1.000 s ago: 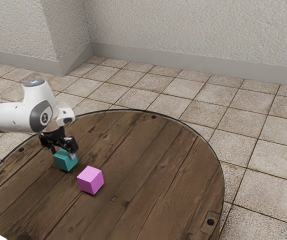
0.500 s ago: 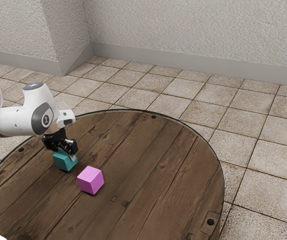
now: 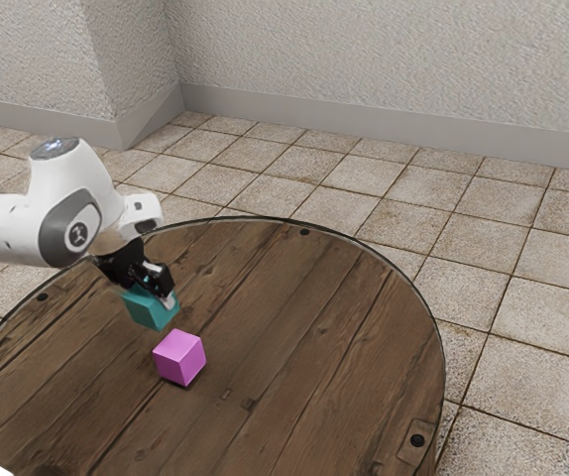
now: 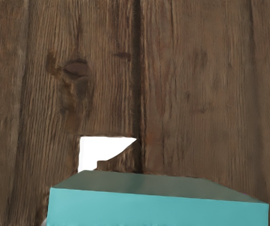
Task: Pick up the blue block with one arm, and put the blue block on the pink block with one arm
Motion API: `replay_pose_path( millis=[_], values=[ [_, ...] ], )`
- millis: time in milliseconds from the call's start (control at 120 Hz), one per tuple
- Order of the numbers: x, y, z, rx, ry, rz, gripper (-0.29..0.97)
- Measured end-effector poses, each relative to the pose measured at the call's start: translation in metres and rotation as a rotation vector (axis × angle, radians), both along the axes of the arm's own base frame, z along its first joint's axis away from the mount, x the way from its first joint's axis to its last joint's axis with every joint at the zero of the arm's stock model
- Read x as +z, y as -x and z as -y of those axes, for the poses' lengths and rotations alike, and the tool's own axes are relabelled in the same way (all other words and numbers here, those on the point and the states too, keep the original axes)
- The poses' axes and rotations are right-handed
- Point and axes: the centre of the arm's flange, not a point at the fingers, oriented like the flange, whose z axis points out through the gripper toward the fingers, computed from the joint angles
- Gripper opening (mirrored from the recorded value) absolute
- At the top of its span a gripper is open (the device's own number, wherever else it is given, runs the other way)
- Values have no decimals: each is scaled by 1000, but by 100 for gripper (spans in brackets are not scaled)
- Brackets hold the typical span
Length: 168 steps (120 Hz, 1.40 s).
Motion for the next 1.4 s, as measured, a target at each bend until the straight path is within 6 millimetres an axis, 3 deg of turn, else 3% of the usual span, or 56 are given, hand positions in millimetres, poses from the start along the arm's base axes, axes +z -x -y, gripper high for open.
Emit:
replay_pose_path(
  millis=[133,608,933,967,1017,1117,1208,1283,1400],
  values=[
    [-5,-1,24,2,6,-13,25],
    [-16,8,40,107,24,-44,23],
    [-5,8,40,117,32,-27,56],
    [9,9,41,116,31,1,58],
    [48,6,44,107,30,69,60],
    [186,-24,52,81,40,244,63],
    [266,-26,55,59,40,250,65],
    [278,-19,57,45,27,166,66],
    [256,-9,56,39,15,14,67]
  ],
)
